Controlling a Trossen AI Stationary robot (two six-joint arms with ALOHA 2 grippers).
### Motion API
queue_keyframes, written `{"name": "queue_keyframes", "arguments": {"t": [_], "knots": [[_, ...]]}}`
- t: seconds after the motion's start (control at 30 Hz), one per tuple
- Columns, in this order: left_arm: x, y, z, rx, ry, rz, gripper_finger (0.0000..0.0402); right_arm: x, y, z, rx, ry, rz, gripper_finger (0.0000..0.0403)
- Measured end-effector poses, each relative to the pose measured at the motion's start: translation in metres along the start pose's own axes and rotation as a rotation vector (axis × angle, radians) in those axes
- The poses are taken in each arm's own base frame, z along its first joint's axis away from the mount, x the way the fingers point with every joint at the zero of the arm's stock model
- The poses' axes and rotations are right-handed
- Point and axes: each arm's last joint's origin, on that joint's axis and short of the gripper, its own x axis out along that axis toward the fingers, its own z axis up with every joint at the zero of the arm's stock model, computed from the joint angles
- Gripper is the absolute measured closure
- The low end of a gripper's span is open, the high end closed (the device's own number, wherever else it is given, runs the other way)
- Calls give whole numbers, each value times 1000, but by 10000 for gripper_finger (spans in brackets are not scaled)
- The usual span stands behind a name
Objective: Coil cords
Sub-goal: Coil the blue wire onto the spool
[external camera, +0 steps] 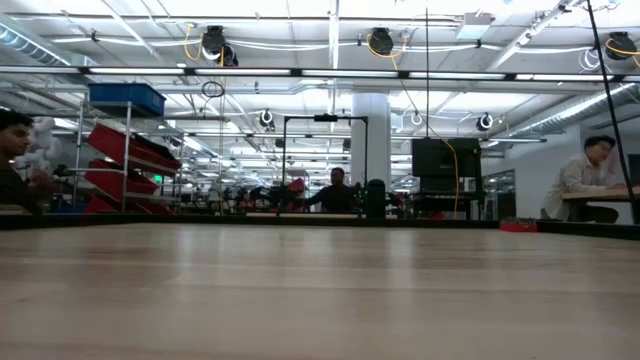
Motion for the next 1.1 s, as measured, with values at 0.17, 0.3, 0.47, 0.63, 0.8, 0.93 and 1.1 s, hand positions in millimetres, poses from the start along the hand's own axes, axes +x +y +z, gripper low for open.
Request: {"name": "queue_keyframes", "arguments": {"t": [0.17,0.3,0.47,0.63,0.8,0.93,1.1], "knots": [[4,3,-2,4,39,64,261,0,0,0,6,0,0,403],[13,8,-5,6,60,107,261,0,0,0,6,0,0,403],[17,11,-6,9,93,162,261,0,0,0,3,0,0,403],[15,11,-6,12,110,183,261,0,0,0,2,0,0,403],[8,6,-4,9,85,136,261,0,0,0,1,0,0,403],[-4,2,-1,4,66,96,261,0,0,0,1,0,0,403],[-3,2,-1,3,68,99,261,0,0,0,6,0,0,403]]}}
